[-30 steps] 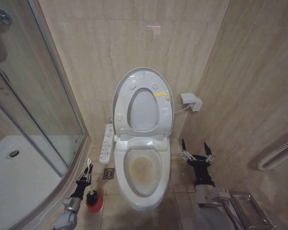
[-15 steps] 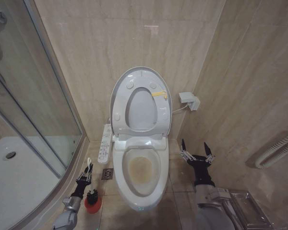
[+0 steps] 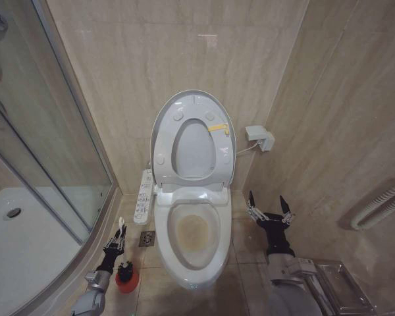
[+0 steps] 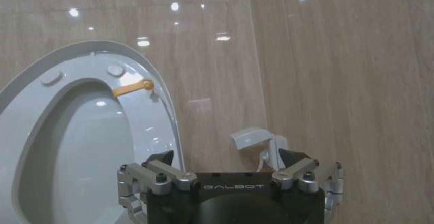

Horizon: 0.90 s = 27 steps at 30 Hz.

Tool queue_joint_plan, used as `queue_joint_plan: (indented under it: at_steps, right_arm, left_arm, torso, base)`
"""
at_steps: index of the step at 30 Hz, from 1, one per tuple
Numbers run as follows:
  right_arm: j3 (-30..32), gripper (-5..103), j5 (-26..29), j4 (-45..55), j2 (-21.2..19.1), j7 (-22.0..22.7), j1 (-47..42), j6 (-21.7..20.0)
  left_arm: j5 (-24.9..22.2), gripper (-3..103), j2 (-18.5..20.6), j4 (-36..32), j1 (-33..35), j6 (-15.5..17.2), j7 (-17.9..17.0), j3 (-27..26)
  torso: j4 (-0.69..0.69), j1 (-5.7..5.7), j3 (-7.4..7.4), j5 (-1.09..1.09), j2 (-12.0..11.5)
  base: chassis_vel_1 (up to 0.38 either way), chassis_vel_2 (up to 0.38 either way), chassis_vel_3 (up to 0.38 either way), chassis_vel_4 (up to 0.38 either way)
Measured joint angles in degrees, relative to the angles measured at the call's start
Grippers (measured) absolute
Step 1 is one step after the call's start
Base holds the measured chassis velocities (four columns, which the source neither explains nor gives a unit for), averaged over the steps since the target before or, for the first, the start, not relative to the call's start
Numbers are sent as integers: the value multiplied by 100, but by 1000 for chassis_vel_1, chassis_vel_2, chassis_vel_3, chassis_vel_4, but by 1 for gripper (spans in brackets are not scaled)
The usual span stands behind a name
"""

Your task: Open the toilet lid, clean the toilet bowl with a toilet brush, close the toilet lid, and flush.

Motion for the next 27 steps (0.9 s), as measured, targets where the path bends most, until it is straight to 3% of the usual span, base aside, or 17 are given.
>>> queue_joint_plan:
  at_steps: [27]
  right_arm:
    - [0, 100, 0, 0, 0, 0, 0, 0]
  left_arm:
    - [139, 17, 9, -49, 84, 92, -324, -41]
  torso:
    - [0, -136, -156, 0, -293]
  base:
    - [0, 0, 0, 0]
